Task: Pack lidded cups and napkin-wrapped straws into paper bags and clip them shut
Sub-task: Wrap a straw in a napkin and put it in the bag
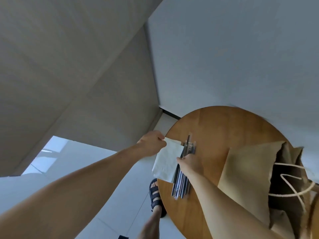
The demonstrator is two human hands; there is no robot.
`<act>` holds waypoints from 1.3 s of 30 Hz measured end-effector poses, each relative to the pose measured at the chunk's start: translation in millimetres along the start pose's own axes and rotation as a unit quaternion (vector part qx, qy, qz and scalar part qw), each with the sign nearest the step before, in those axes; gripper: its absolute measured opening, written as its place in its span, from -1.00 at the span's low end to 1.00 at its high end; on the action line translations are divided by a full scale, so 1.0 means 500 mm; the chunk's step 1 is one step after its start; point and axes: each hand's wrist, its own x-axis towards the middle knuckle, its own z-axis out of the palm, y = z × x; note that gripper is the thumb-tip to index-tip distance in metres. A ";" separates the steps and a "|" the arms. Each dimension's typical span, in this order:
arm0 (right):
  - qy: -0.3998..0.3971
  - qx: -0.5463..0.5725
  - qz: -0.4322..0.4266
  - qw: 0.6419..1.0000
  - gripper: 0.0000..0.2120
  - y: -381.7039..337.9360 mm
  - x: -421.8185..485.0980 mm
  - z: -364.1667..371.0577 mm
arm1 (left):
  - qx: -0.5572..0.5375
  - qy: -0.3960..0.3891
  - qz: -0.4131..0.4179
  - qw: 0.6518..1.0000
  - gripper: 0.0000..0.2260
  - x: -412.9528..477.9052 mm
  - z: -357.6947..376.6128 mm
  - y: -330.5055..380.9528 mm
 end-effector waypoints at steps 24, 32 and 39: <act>0.024 -0.037 0.041 0.998 -0.61 0.013 0.068 0.087 | -0.031 -0.046 -0.014 0.998 -0.69 0.037 0.029 -0.068; 0.012 -0.012 0.058 0.998 -0.72 0.000 0.086 0.087 | -0.022 -0.045 -0.012 0.999 -0.69 0.037 0.032 -0.069; 0.016 0.068 -0.004 0.998 -0.67 -0.005 0.053 0.049 | -0.028 -0.022 -0.022 0.999 -0.66 0.032 0.047 -0.067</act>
